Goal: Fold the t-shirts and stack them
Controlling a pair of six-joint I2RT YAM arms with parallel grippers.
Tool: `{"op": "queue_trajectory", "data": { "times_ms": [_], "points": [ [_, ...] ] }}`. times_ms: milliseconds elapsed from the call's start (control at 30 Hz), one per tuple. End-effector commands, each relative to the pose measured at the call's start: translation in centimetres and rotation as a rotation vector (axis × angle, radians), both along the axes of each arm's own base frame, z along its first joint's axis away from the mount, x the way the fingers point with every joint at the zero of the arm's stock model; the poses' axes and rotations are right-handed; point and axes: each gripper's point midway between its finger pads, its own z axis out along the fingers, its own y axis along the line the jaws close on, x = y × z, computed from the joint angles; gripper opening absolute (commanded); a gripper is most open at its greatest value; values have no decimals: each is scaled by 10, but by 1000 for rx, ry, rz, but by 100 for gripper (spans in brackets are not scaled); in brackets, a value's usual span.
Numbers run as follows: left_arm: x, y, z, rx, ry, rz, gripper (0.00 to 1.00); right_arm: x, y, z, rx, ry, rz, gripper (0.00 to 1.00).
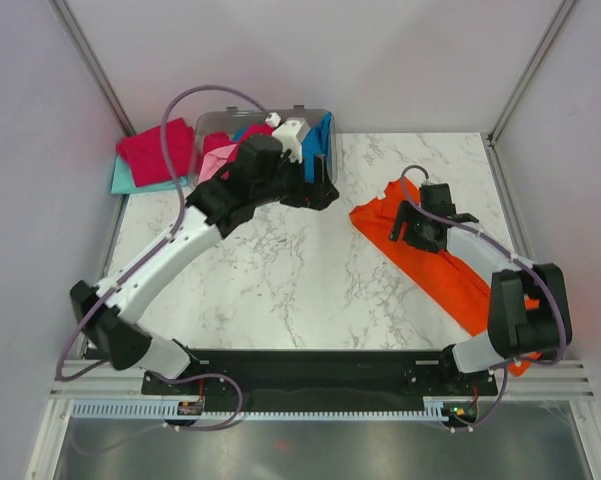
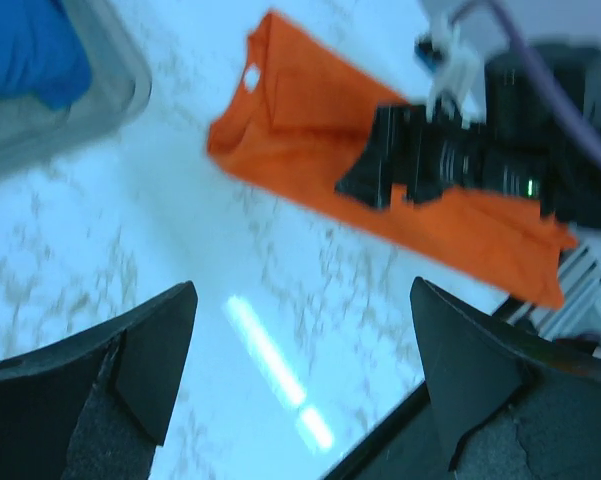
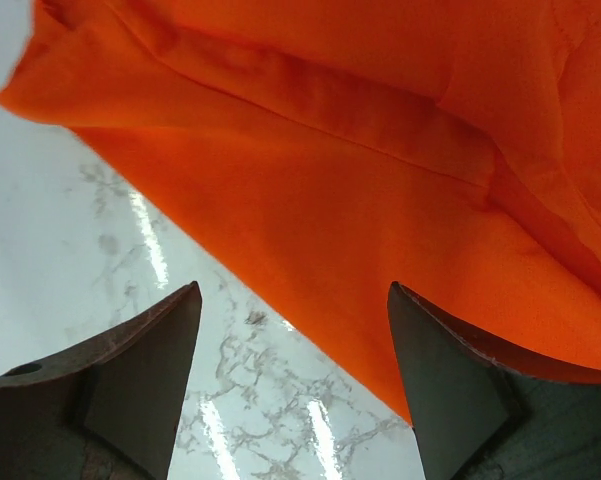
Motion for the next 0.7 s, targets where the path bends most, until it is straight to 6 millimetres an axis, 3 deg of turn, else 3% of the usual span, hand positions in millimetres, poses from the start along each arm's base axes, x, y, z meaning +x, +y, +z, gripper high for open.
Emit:
{"op": "queue_trajectory", "data": {
  "times_ms": [0, 33, 67, 133, 167, 233, 267, 333, 367, 400, 433, 467, 500, 533, 567, 633, 667],
  "points": [
    [-42, 48, -63, 123, 93, 59, 95, 26, -8, -5, -104, 8, -18, 83],
    [-51, 57, -71, 130, 102, 63, 95, 27, -10, -11, -129, 29, -19, 83],
    [-65, 68, -93, 155, 135, 62, 95, 35, -5, -9, -133, 22, -8, 83],
    [-84, 85, -88, 138, 110, 61, 94, 38, -5, -29, -165, 79, 0, 83],
    [-92, 100, -106, 187, 136, 87, 94, 43, -3, -39, -169, 105, 4, 83],
    [-101, 123, -99, 196, 96, 141, 94, 50, 0, -48, -162, 125, 2, 83],
    [-109, 136, -111, 234, 113, 167, 94, 60, 5, -46, -145, 116, 3, 83],
    [-116, 156, -102, 225, 57, 217, 95, 68, 10, -65, -136, 152, 4, 83],
    [-119, 165, -110, 244, 47, 227, 95, 85, 15, -60, -121, 128, 3, 83],
    [-121, 170, -111, 244, 33, 238, 95, 90, 17, -78, -120, 162, 1, 83],
    [-123, 177, -105, 226, -3, 259, 95, 99, 20, -82, -112, 162, -5, 83],
    [-124, 178, -104, 216, -9, 269, 95, 129, 27, -67, -86, 107, -31, 83],
    [-124, 178, -99, 201, -26, 266, 95, 138, 30, -84, -80, 132, -45, 84],
    [-125, 175, -94, 179, -39, 252, 95, 153, 32, -82, -63, 114, -66, 84],
    [-124, 174, -96, 174, -54, 245, 96, 188, 41, -77, -17, 67, -114, 84],
    [-123, 173, -97, 187, -52, 238, 96, 225, 55, -64, 68, 9, -148, 84],
    [-122, 172, -98, 191, -46, 237, 96, 262, 64, -47, 125, -69, -159, 85]
  ]
}}
